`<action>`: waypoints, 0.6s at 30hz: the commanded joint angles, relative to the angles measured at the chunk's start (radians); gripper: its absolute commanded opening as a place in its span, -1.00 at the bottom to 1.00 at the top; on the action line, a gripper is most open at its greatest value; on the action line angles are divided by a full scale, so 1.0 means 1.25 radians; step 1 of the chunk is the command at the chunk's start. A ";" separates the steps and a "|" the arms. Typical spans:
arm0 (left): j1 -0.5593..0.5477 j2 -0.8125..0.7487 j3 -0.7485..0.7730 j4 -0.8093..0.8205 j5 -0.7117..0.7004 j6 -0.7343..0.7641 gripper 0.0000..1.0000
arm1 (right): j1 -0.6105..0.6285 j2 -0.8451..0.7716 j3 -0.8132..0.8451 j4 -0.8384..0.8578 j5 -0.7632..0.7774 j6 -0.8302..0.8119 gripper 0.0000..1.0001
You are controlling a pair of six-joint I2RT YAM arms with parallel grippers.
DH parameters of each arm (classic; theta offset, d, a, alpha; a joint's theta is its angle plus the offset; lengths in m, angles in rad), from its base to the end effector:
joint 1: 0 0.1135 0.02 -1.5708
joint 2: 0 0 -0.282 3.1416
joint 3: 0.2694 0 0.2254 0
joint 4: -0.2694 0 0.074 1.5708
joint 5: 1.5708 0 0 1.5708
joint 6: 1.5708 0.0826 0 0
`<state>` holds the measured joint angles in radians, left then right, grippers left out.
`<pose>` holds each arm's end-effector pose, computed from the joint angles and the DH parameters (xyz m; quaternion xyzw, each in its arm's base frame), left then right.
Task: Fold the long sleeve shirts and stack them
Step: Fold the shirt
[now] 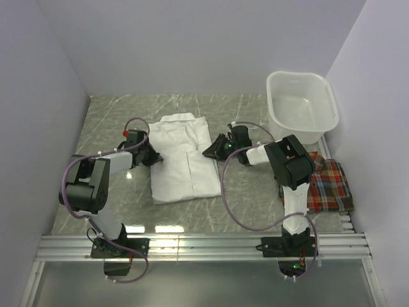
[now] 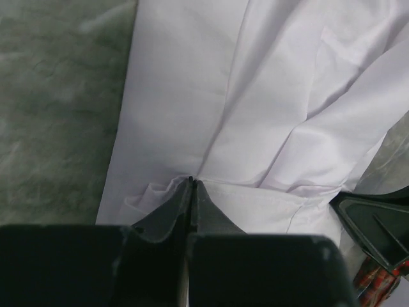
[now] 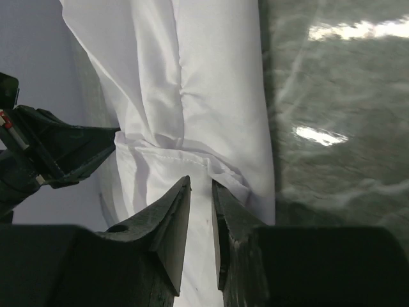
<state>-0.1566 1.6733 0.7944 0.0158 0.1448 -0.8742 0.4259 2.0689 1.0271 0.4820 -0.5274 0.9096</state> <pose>0.3290 -0.0640 0.1467 -0.3051 0.8848 -0.2294 0.2673 0.3829 0.2194 0.1267 0.0798 0.8503 0.4686 0.2259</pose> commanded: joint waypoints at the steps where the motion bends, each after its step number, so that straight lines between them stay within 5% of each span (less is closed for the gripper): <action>1: -0.008 0.019 0.026 0.082 -0.037 -0.004 -0.88 | -0.019 -0.009 -0.015 0.059 0.011 -0.001 -0.44; 9: -0.043 -0.216 0.052 -0.132 -0.113 0.026 -0.48 | -0.031 -0.188 -0.030 -0.084 -0.004 -0.087 -0.35; 11: -0.064 -0.304 0.032 -0.176 -0.113 0.011 -0.10 | -0.025 -0.257 -0.067 -0.100 -0.025 -0.092 -0.32; 13: -0.095 -0.381 -0.012 -0.230 -0.093 -0.004 0.04 | -0.006 -0.299 -0.108 -0.114 -0.042 -0.102 -0.30; 18: -0.175 -0.494 -0.179 -0.242 0.025 -0.088 0.10 | 0.063 -0.400 -0.198 -0.160 -0.070 -0.123 -0.27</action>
<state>-0.3344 1.0721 0.6891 -0.1818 0.0719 -0.9119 0.4530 1.6089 0.8425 0.3470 -0.5705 0.7940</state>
